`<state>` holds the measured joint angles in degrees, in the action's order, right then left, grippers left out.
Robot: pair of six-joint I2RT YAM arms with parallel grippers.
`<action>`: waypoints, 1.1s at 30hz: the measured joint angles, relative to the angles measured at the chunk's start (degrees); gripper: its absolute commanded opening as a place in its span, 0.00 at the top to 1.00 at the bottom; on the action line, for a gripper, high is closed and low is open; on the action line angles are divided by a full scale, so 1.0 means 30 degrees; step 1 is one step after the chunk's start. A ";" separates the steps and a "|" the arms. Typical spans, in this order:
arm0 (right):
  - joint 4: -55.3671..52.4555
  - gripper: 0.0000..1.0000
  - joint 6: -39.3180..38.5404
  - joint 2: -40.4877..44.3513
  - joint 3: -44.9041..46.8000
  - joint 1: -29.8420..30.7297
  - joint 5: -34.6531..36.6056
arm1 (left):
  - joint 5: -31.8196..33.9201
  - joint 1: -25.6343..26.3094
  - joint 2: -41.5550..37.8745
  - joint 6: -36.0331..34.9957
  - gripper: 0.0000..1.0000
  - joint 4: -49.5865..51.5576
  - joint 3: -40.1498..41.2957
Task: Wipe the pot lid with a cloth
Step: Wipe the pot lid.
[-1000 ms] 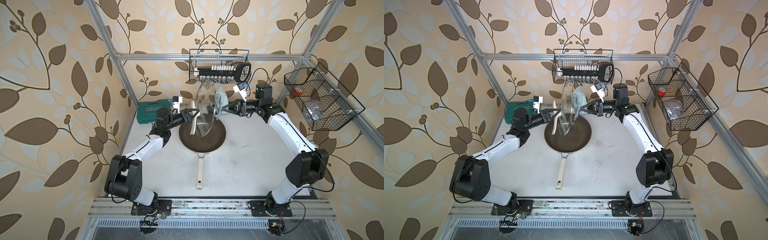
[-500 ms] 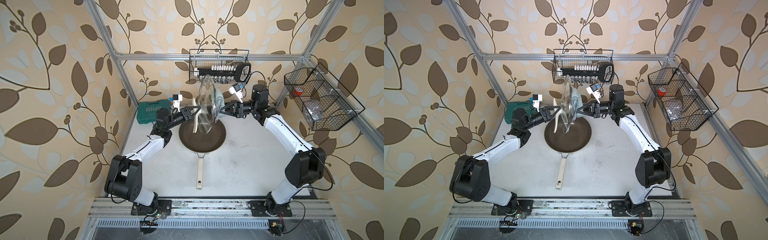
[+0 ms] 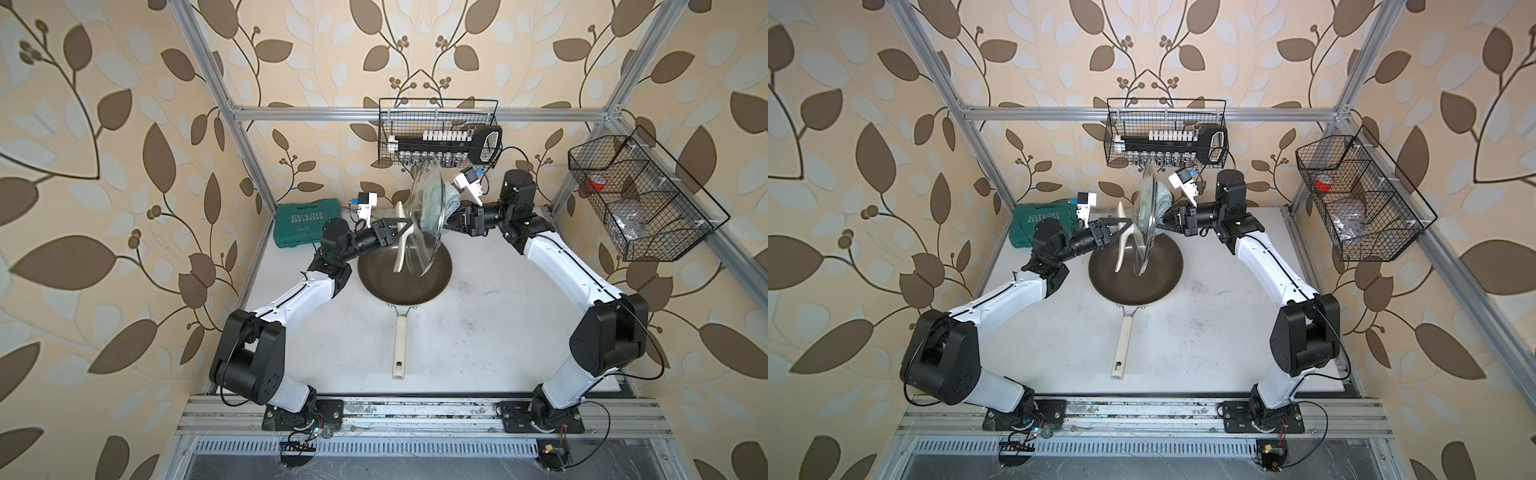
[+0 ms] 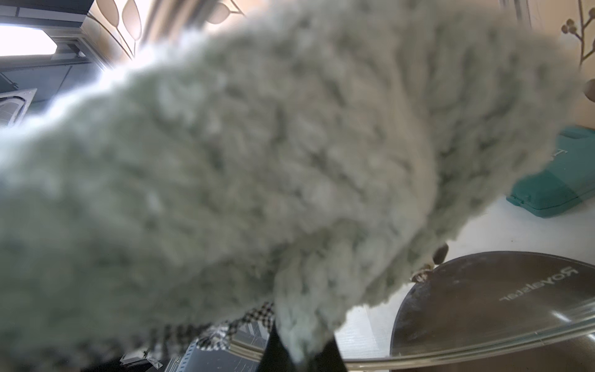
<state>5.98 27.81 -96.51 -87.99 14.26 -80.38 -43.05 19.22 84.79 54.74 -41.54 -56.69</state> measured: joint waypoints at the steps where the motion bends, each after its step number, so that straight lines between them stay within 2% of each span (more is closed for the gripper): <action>1: 0.0029 1.00 0.0109 -0.0007 -0.0058 0.0000 0.0007 | 0.0015 0.0095 0.0000 -0.0073 1.00 0.0109 -0.0007; 12: 0.0226 1.00 0.0962 -0.0962 -0.1938 -0.0240 0.0080 | 0.0117 0.0590 0.0000 -0.0284 1.00 0.0372 -0.0437; 26: 0.0605 1.00 0.2229 -0.4124 -0.5326 -0.0940 0.0080 | 0.0168 0.1144 0.0000 -0.0342 1.00 0.0393 -0.0692; 33: 0.1792 1.00 0.3432 -0.5406 -0.5668 -0.0933 0.0087 | 0.0211 0.1333 0.0000 -0.0350 1.00 0.0401 -0.0911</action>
<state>11.35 38.11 -112.73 -104.99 11.46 -80.12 -42.41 23.22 84.79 53.69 -40.34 -59.42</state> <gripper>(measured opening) 0.048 0.428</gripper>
